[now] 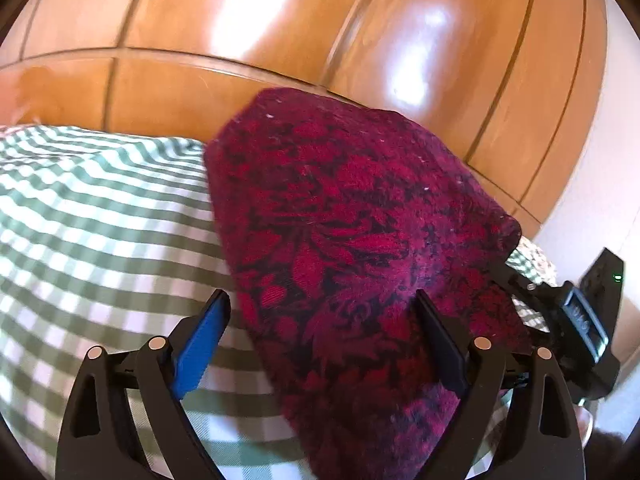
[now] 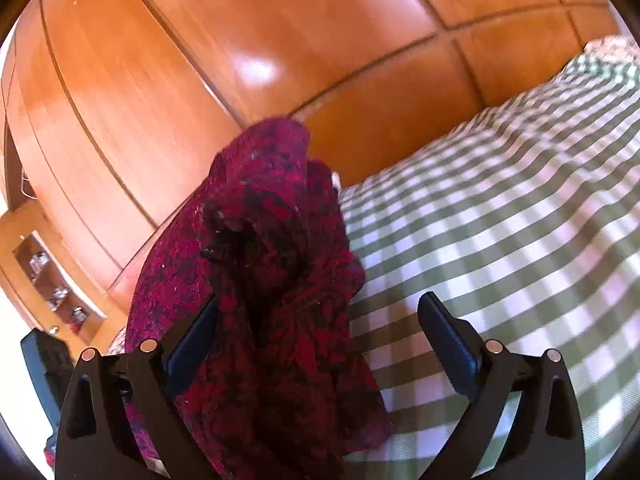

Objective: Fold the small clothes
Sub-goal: 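Release the bundle and pull both grippers back from it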

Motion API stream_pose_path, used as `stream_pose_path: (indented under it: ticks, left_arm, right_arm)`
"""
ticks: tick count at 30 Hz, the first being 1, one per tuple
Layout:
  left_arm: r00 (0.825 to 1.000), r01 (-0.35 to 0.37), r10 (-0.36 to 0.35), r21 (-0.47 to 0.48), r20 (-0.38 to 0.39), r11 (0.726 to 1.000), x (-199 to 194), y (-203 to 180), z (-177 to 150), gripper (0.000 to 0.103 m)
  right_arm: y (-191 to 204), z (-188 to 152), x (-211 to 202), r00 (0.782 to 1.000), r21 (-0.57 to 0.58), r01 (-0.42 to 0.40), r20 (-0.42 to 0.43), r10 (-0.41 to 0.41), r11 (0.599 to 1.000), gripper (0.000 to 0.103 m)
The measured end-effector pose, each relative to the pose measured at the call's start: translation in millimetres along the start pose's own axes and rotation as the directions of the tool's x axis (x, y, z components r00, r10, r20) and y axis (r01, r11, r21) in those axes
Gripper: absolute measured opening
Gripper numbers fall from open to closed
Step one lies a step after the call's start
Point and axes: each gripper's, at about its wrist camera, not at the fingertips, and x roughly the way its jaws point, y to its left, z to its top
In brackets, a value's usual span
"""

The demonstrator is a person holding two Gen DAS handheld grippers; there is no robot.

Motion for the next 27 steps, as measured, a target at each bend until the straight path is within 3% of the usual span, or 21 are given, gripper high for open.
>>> stream_pose_path:
  ticks: [4,7,10,16,22,27]
  left_arm:
    - [0.998,-0.013,0.012,-0.030,-0.058,0.999,8.1,4.2,-3.0,0.096]
    - [0.998,-0.011,0.007,-0.051,-0.066,0.999,10.1,13.0,-4.4,0.100]
    - [0.999,-0.017,0.015,-0.057,-0.040,0.998,-1.1,8.7,-8.1,0.100]
    - [0.990,-0.128,0.128,0.008,0.059,0.992,-41.8,-16.0,-23.2,0.100]
    - [0.970,-0.223,0.216,0.058,0.112,0.973,-71.5,-39.1,-36.5,0.100]
    - [0.960,-0.261,0.244,0.130,0.135,0.957,-87.2,-53.2,-47.0,0.100]
  right_arm:
    - [-10.5,3.9,18.3,0.993,0.046,0.066,-0.099,-0.061,0.997,0.101]
    - [-9.4,1.2,7.5,0.997,0.036,0.036,-0.069,-0.033,0.999,0.101]
    - [-11.1,-0.2,-9.7,0.999,0.038,0.049,-0.009,-0.049,0.998,0.101]
    - [-13.2,-15.2,-42.0,0.994,0.082,0.103,0.022,-0.106,0.991,0.101]
    - [-1.8,-26.2,-53.2,0.992,0.044,0.127,-0.004,-0.127,0.991,0.101]
    - [4.8,-38.2,-64.5,0.985,0.019,0.174,-0.023,-0.174,0.985,0.101]
